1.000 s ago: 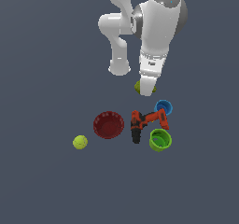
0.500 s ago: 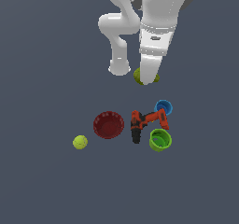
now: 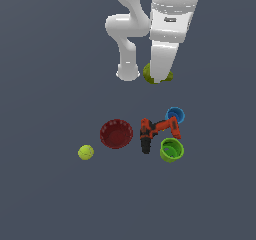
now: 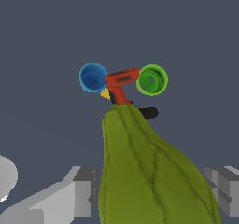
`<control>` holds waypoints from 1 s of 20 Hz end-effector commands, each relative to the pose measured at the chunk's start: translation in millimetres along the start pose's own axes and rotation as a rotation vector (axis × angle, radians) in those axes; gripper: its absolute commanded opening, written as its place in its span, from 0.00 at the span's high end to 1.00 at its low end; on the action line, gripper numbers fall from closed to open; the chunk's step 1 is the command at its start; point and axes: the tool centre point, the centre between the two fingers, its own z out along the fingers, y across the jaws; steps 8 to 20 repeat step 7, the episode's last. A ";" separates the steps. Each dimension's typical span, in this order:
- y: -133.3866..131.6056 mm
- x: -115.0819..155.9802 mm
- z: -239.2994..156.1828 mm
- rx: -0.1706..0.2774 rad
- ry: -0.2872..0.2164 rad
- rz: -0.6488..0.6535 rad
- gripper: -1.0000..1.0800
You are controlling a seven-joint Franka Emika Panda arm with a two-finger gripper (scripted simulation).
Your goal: Pick up a designated object from a clutter of objects.
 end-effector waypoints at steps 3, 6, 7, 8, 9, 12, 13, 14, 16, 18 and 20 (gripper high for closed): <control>3.2 0.1 -7.1 -0.001 0.000 0.000 1.00; 3.2 0.4 -6.2 -0.001 0.000 0.000 1.00; 3.2 0.4 -6.0 -0.001 0.000 0.000 1.00; 3.2 0.4 -6.0 -0.001 0.000 0.000 1.00; 3.2 0.4 -6.0 -0.001 0.000 0.000 1.00; 3.2 0.4 -6.0 -0.001 0.000 0.000 1.00; 3.2 0.4 -6.0 -0.001 0.000 0.000 1.00; 3.2 0.4 -6.0 -0.001 0.000 0.000 1.00; 3.2 0.4 -6.0 -0.001 0.000 0.000 1.00; 3.2 0.4 -6.0 -0.001 0.000 0.000 1.00; 3.2 0.4 -6.0 -0.001 0.000 0.000 1.00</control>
